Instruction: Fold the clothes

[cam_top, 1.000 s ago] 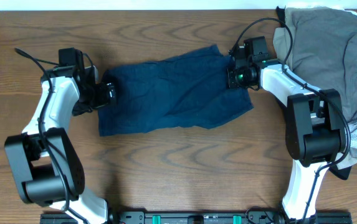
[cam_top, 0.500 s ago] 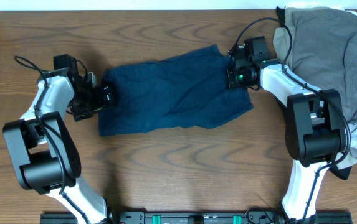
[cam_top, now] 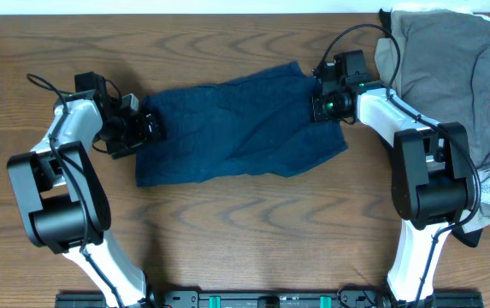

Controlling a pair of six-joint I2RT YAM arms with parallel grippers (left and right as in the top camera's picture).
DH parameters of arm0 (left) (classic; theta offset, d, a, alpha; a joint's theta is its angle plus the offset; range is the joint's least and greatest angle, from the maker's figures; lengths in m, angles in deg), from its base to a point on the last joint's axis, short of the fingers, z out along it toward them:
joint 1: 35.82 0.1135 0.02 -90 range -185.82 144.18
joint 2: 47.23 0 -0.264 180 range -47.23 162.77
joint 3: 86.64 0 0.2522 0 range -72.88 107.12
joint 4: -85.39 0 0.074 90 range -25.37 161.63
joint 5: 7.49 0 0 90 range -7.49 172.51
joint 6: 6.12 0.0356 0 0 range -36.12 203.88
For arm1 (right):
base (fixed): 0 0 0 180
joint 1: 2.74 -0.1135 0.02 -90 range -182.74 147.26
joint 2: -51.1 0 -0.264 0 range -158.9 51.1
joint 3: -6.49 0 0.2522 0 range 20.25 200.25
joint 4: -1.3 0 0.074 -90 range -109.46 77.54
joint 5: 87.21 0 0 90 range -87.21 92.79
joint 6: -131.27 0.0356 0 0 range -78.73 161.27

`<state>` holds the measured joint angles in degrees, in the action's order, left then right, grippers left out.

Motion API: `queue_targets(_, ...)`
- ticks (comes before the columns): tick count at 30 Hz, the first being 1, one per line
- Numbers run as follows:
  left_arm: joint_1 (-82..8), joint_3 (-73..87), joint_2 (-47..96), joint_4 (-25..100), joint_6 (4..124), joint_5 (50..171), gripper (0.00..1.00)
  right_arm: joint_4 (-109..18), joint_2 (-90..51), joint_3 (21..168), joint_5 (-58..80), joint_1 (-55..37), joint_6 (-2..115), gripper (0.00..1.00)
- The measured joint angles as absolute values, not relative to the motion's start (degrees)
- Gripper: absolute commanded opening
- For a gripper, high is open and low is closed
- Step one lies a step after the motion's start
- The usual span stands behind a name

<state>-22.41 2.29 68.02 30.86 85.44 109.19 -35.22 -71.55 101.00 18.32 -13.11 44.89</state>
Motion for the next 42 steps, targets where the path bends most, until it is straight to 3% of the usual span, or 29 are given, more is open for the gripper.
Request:
queue_targets(9,-22.41,3.17,71.91,35.19,85.86,116.2,0.06,-35.16,-71.55,101.09,17.27,-13.11,44.86,0.01)
queue_targets(20,-20.83,2.64,71.82,33.22,86.27,118.35,0.06,-35.18,-71.55,101.2,19.98,-13.08,44.86,0.01)
queue_targets(32,-19.52,0.9,63.29,25.85,86.29,107.53,0.06,-28.82,-70.85,101.11,43.19,-11.6,47.55,0.01)
queue_targets(42,-19.3,1.05,61.96,23.8,86.27,103.22,0.06,-36.01,-70.55,101.09,47.1,-8.6,48.67,0.01)
